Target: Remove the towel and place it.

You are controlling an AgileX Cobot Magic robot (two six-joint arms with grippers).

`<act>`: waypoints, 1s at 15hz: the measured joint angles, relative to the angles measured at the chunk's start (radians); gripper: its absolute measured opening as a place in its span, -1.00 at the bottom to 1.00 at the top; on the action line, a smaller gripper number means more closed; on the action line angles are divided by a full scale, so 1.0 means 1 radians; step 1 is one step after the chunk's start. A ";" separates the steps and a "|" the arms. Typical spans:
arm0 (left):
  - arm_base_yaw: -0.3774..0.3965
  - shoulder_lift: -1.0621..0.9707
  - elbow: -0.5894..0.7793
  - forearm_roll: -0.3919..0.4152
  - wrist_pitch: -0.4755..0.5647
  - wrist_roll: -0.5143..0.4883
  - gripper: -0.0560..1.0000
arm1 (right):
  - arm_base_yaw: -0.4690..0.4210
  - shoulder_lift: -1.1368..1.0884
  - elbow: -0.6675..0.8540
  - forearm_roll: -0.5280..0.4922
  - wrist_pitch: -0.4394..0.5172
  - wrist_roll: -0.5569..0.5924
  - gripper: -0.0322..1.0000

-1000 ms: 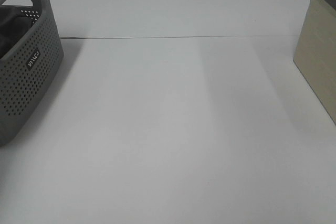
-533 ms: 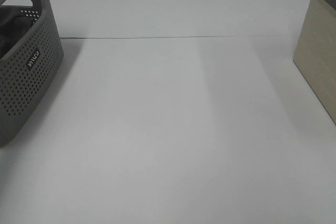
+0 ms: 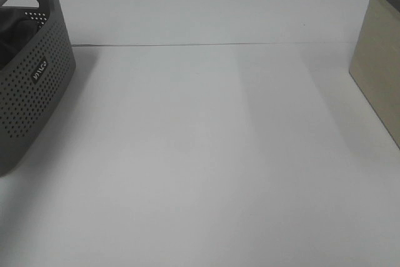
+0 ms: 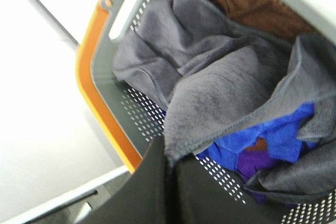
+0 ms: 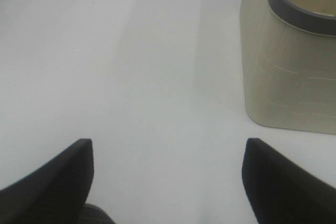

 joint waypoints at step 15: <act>-0.620 -0.015 -0.358 0.013 0.012 -0.141 -0.89 | 0.000 0.411 -0.058 0.381 -0.371 -0.286 0.53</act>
